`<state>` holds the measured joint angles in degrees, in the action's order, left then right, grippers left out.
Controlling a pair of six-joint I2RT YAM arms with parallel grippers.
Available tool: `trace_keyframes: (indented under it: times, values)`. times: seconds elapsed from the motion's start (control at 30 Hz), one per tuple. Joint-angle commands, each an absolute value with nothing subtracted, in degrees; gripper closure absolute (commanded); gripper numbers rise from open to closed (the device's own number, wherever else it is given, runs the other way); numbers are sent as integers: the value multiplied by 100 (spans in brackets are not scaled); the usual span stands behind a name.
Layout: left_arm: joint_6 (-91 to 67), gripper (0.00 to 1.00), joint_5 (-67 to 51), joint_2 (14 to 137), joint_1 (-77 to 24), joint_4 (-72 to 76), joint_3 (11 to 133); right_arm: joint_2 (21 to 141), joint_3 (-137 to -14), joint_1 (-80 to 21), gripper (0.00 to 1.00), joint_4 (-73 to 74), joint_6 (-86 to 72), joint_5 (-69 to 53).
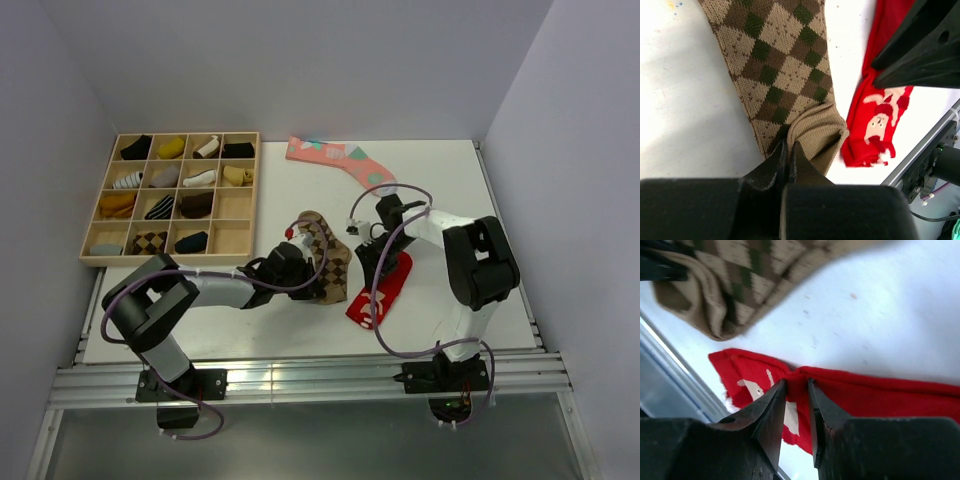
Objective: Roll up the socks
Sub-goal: Move the sock to the center of the board, then roll the sock at the center of the board.
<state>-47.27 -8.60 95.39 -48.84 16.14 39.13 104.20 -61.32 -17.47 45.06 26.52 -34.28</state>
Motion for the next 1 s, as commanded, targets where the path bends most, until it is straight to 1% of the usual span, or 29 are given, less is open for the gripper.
trace_keyframes:
  times: [0.0, 0.07, 0.2, 0.3, 0.4, 0.53, 0.57, 0.67, 0.83, 0.93, 0.97]
  values:
    - [-4676, 100, -633, 9334, -4887, 1318, 3990, 10186, -5942, -1618, 68, 3876, 2452, -2287]
    - [-4632, 100, -659, 9273, -4887, 1353, 3973, 10213, -5994, -1565, 69, 3946, 2461, -2198]
    - [-4588, 100, -747, 9255, -4895, 1205, 4052, 10125, -6073, -1424, 70, 3727, 2479, -1469]
    - [-4614, 100, -826, 9369, -4887, 898, 4218, 10099, -6248, -1380, 70, 3797, 2549, -1442]
    - [-4693, 100, -966, 9562, -4887, 651, 4403, 9801, -6302, -1380, 69, 3692, 2751, -1739]
    - [-4799, 100, -1300, 9790, -4869, 230, 4631, 9317, -6381, -1389, 66, 3656, 3127, -2626]
    - [-4825, 100, -1370, 9878, -4860, 159, 4667, 9168, -6390, -1397, 65, 3682, 3233, -3037]
    - [-4904, 100, -1625, 10054, -4781, 18, 4781, 8878, -6258, -1424, 65, 3420, 3463, -3435]
    - [-5167, 100, -2003, 10222, -4588, 88, 4694, 8412, -5819, -1441, 64, 3366, 4111, -4314]
    - [-5291, 100, -2276, 10353, -4535, 228, 4676, 7798, -5284, -1520, 63, 3296, 4664, -4648]
    - [-5308, 100, -2302, 10449, -4526, 220, 4693, 7439, -5117, -1564, 60, 3148, 4754, -4615]
